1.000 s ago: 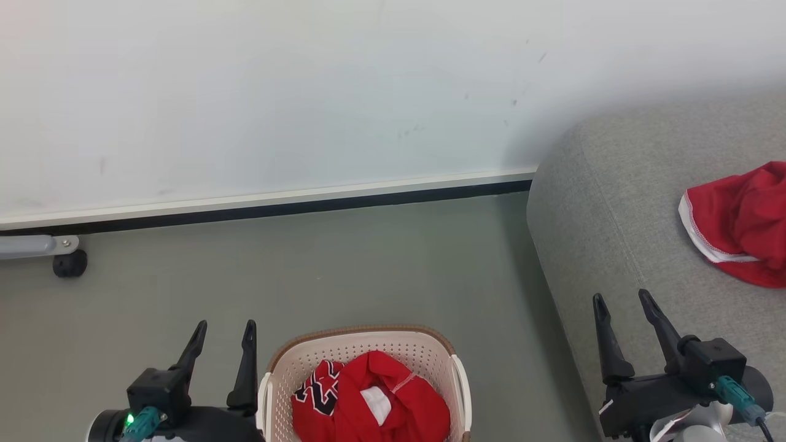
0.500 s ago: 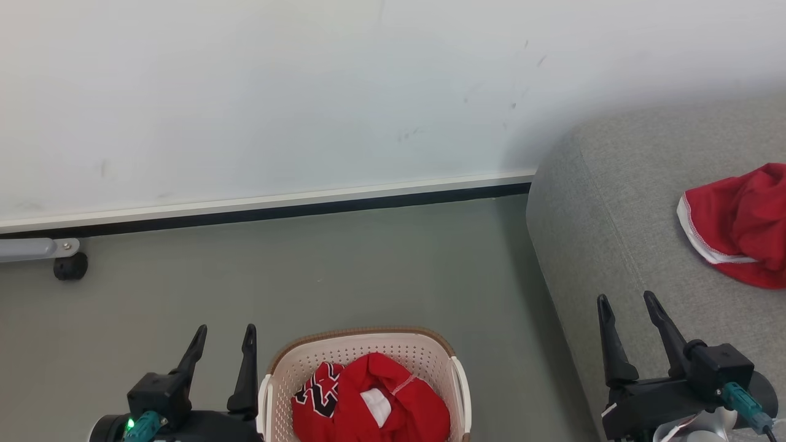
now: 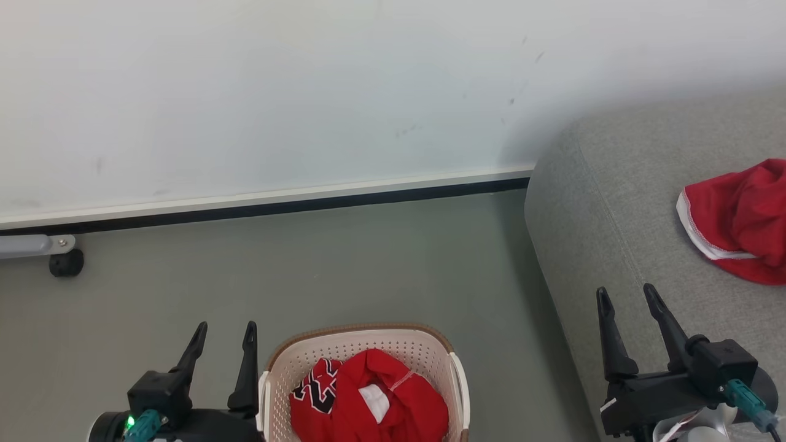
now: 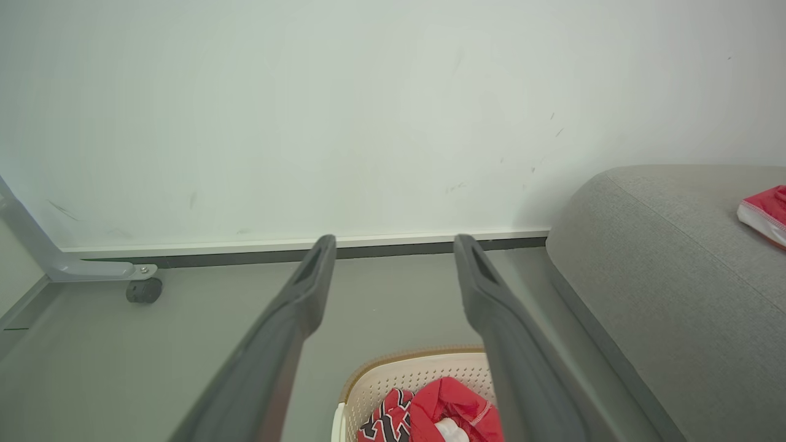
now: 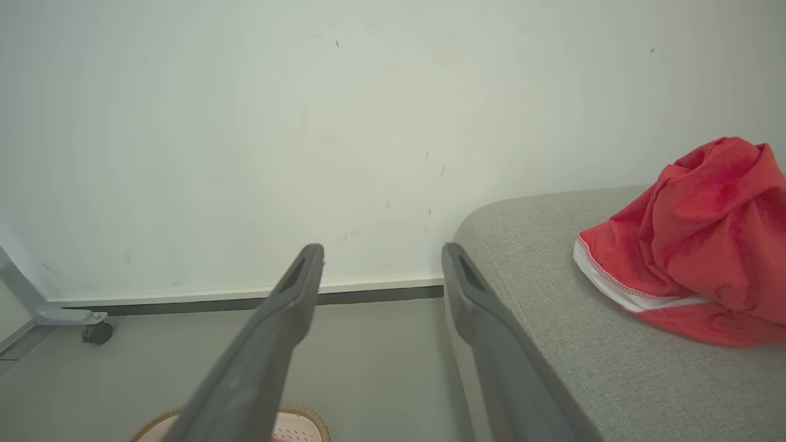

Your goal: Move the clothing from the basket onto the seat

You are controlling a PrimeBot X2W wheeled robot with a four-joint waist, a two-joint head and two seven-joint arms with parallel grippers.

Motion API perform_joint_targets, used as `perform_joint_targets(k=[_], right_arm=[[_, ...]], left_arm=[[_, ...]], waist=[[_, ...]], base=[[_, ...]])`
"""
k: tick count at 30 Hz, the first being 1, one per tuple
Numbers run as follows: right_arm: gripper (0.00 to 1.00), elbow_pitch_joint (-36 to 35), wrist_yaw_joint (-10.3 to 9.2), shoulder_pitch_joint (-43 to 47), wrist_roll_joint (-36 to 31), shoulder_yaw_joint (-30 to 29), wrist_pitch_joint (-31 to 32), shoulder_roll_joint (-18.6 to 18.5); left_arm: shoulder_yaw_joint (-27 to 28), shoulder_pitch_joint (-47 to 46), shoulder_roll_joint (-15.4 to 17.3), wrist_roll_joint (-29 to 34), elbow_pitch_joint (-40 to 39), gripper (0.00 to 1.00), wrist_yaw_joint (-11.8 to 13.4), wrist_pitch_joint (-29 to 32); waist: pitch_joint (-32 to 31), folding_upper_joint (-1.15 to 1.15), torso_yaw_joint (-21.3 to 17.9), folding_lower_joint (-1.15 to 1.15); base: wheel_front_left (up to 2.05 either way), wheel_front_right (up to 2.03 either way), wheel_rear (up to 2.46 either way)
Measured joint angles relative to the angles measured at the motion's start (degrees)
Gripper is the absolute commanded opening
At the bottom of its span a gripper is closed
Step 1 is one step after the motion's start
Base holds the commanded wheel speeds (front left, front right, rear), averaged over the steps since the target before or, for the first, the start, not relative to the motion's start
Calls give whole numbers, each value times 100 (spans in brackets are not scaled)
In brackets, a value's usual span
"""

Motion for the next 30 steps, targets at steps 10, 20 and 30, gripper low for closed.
perform_joint_targets(k=[10,20,30], right_arm=[[100,-411,-5,-27,2,-63,11,3],[100,-850,-7,-481,-65,-58,65,15],[100,-1182,0,-1162,-176,109,208,124]], left_arm=[[-116,-150,-60,181,-143,100,1,1],[-315,-825,-187,325,3,100,15,143],[-422,-1307,-154,561,510,100,-3,211]], waist=[[379,0,-30,0],[1073,0,-103,1],[1799,1,-254,2]], base=[[0,0,0],[0,0,0],[0,0,0]])
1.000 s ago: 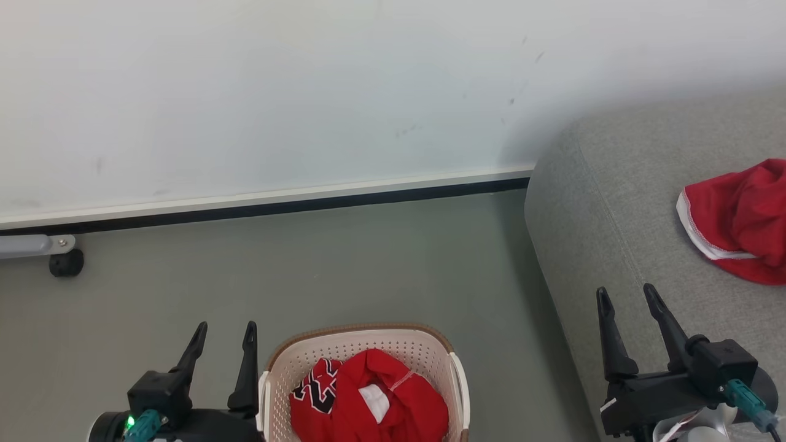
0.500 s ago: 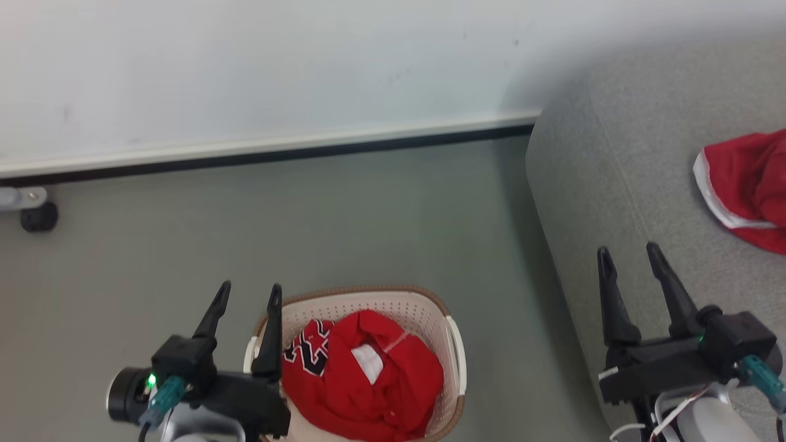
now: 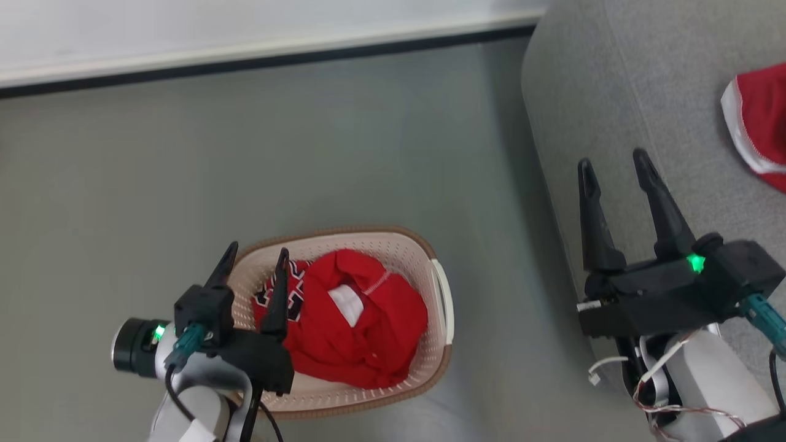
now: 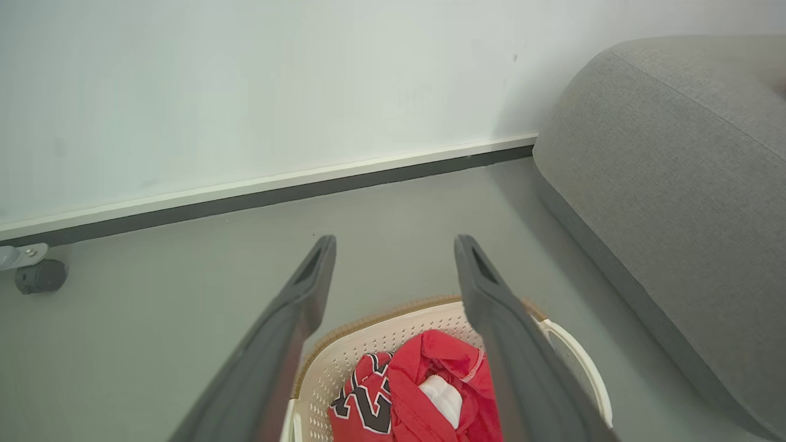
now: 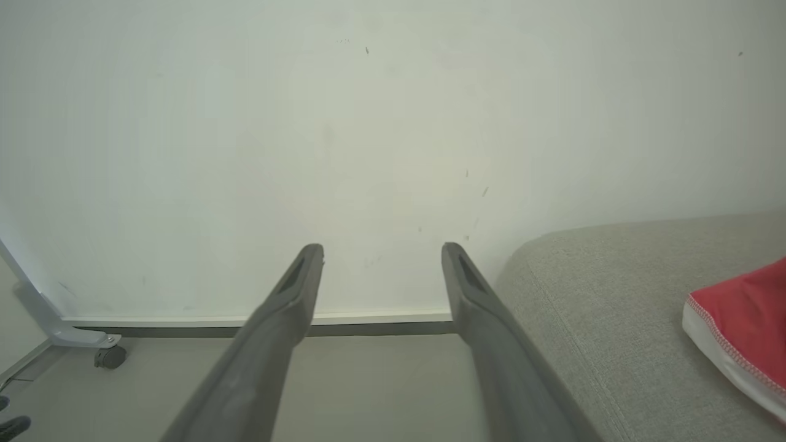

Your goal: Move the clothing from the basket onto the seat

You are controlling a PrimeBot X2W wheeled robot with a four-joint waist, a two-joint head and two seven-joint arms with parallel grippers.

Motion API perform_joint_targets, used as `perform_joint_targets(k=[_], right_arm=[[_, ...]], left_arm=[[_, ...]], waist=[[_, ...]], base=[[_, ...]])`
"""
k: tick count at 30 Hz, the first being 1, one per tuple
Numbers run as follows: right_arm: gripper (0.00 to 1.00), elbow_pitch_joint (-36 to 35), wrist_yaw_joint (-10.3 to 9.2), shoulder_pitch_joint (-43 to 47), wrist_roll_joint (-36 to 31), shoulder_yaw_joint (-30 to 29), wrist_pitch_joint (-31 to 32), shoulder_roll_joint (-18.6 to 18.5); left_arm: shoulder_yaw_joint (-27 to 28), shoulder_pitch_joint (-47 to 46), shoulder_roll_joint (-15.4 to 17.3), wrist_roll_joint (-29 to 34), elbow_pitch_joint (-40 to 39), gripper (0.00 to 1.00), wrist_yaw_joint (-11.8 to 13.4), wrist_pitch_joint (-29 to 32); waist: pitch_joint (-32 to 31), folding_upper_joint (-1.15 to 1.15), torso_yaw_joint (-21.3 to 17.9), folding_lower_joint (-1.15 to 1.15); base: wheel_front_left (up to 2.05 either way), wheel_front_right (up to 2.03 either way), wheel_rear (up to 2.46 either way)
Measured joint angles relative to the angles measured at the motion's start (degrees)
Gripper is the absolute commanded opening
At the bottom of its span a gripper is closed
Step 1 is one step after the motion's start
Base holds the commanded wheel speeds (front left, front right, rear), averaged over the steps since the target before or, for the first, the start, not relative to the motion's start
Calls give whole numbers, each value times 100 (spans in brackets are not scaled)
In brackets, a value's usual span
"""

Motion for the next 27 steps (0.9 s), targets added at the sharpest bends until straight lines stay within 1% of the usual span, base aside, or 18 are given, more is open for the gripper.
perform_joint_targets(k=[7,9,10,14,18,25,27], right_arm=[[100,-252,0,-463,-37,46,52,98],[100,-318,0,-564,-68,56,55,134],[100,-366,1,-677,-68,79,56,185],[100,-476,1,-879,-77,82,56,225],[100,-590,0,-1020,-152,73,55,241],[100,-762,0,-1247,-175,23,42,292],[100,-761,0,-1285,-175,30,40,334]], left_arm=[[-163,-711,-53,143,627,100,-13,119],[-219,-879,-64,197,789,100,-63,175],[-216,-1003,-78,265,907,100,-62,193],[-209,-1263,-77,296,1182,100,-63,254],[-207,-1575,-63,297,1428,100,-156,350],[-148,-2073,-32,313,1873,100,-166,410],[-140,-2186,-2,313,2030,100,-208,431]], waist=[[658,1,-243,0],[827,0,-307,0],[995,0,-374,0],[1332,1,-511,0],[1674,1,-640,-1],[2286,1,-834,-1],[2457,1,-884,0]], base=[[0,0,0],[0,0,0],[0,0,0],[0,0,0],[0,0,0],[0,0,0],[0,0,0]])
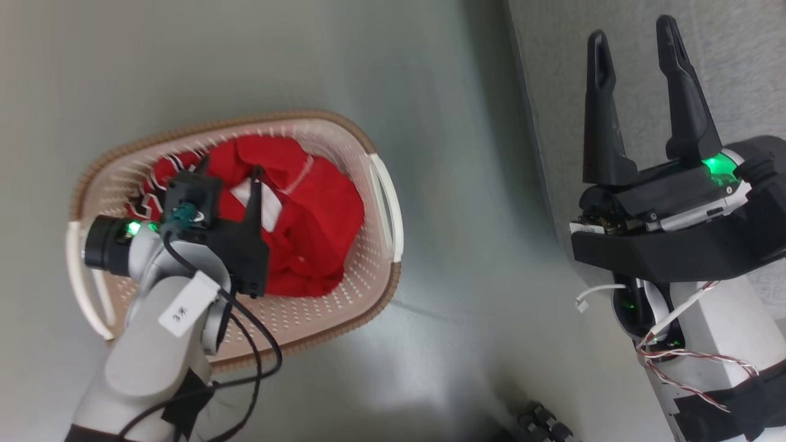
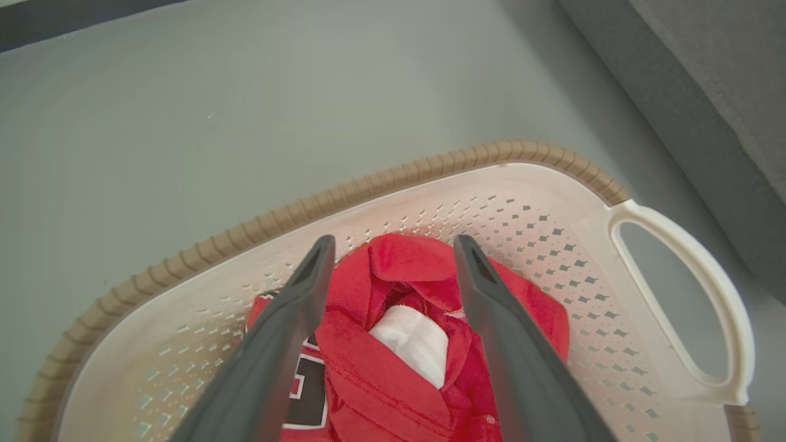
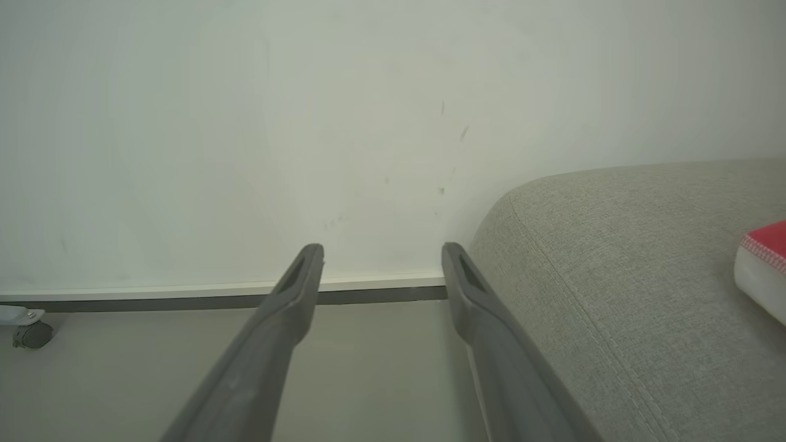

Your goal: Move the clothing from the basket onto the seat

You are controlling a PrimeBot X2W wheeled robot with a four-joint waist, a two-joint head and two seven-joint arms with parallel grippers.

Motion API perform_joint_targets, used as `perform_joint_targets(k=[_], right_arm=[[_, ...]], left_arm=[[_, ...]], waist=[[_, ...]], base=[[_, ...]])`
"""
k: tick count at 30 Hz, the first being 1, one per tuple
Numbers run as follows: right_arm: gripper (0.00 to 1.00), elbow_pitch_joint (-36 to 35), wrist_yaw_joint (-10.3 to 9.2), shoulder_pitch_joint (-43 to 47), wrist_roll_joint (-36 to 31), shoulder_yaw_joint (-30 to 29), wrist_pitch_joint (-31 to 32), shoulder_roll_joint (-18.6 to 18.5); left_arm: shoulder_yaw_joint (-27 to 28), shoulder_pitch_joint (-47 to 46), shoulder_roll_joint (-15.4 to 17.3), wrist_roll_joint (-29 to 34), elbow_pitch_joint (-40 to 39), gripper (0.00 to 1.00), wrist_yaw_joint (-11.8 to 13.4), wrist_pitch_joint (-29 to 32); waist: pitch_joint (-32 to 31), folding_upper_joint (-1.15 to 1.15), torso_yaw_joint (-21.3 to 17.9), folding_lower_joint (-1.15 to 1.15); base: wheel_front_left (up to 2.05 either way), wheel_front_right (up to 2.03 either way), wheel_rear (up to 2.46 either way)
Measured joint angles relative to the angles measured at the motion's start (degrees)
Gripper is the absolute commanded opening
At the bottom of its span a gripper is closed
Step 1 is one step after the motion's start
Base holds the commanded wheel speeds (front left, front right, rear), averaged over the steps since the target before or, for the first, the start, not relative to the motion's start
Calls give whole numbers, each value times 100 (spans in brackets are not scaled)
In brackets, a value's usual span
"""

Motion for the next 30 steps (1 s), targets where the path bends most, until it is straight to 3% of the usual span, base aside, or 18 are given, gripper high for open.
perform_joint_targets(k=[13,30], right_arm=[[100,137,36,-286,1,145,-107,267],[100,309,211,-394,14,220,-226,363]], left_arm=[[142,-454,192,0,1009,100,-4,166],[170,-998,332,26,2064,100,-3,569]], waist=[[844,0,-380,0],[1206,-1,-617,-1]], base=[[0,0,0],[0,0,0]])
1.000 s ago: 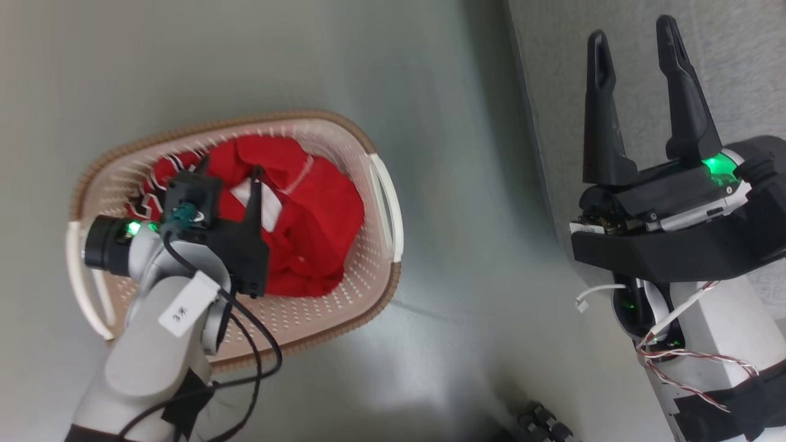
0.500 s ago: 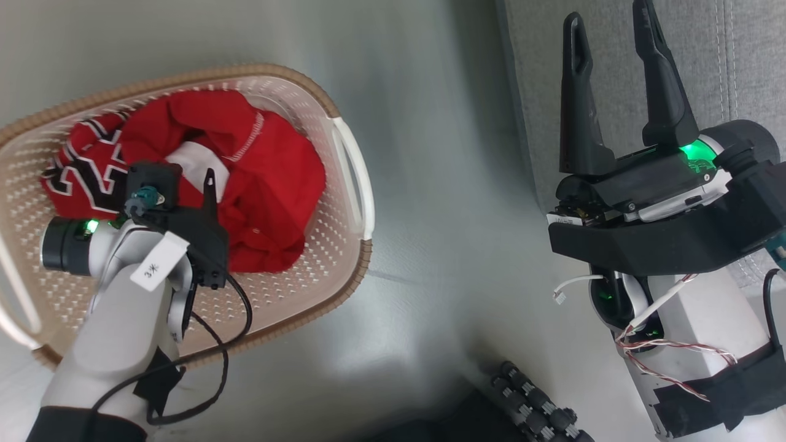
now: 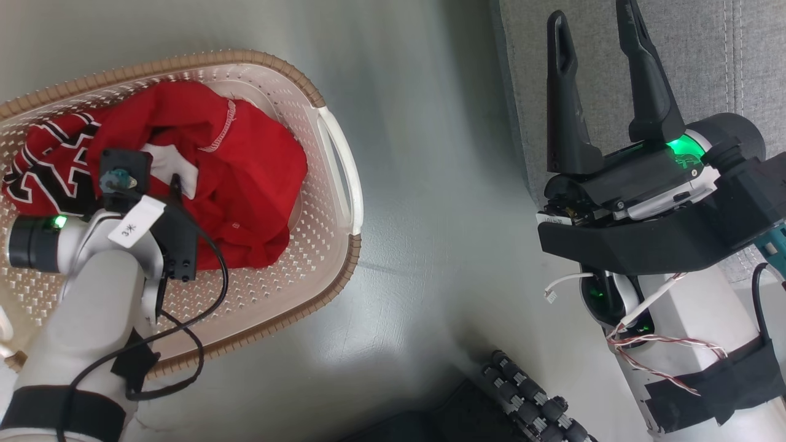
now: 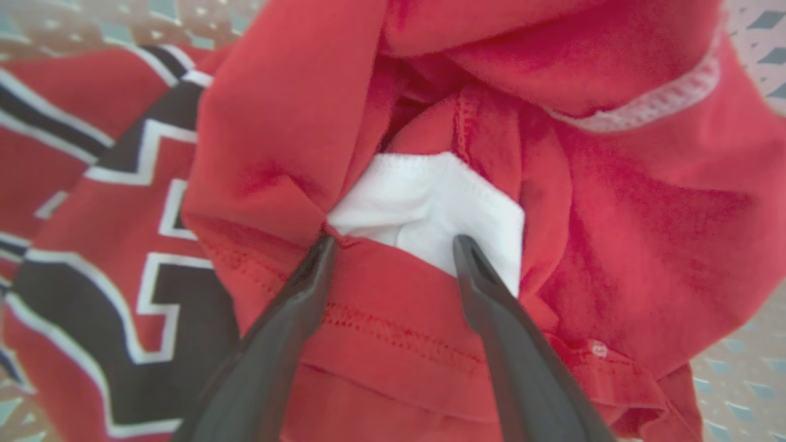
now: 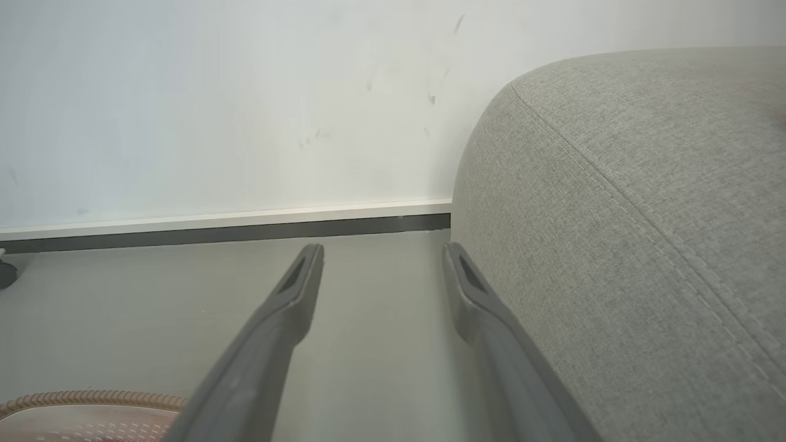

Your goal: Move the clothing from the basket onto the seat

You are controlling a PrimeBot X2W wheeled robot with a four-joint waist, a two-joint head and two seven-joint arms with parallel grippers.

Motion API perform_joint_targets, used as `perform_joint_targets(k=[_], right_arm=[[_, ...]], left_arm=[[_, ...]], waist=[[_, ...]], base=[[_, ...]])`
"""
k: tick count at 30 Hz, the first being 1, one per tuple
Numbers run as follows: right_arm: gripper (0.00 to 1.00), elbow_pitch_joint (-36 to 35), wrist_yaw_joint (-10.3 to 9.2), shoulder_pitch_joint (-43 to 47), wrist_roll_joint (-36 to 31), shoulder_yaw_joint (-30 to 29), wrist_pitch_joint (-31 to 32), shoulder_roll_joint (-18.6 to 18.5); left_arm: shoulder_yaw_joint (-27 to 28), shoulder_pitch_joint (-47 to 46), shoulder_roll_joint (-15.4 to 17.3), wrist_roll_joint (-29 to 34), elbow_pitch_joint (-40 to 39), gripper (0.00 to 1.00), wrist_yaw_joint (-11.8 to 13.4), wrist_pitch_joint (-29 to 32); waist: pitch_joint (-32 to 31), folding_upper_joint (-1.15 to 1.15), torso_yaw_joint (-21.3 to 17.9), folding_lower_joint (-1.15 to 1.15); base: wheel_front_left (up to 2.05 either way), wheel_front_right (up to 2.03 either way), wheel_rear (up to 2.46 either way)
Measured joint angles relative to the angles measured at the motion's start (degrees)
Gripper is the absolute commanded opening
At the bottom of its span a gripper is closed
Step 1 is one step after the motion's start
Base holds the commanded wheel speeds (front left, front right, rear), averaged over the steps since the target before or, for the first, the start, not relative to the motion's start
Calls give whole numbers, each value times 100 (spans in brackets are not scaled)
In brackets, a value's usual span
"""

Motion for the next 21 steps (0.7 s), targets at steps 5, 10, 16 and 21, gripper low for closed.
perform_joint_targets(k=[5,10,16,21], right_arm=[[100,48,42,-7,1,-3,-24,24],[100,85,65,-8,1,-13,-26,36],[100,133,92,-8,-1,-27,-43,53],[100,227,100,-8,-4,-86,-53,55]], left_arm=[[-45,-102,35,74,263,49,35,159],[-119,-160,36,147,470,0,55,260],[-135,-231,-4,156,668,0,55,301],[-120,-231,-64,137,789,0,47,263]], waist=[[1,-1,-3,0],[-12,-1,-3,0],[-45,-1,7,0],[-127,-1,54,0]], base=[[0,0,0],[0,0,0],[0,0,0],[0,0,0]])
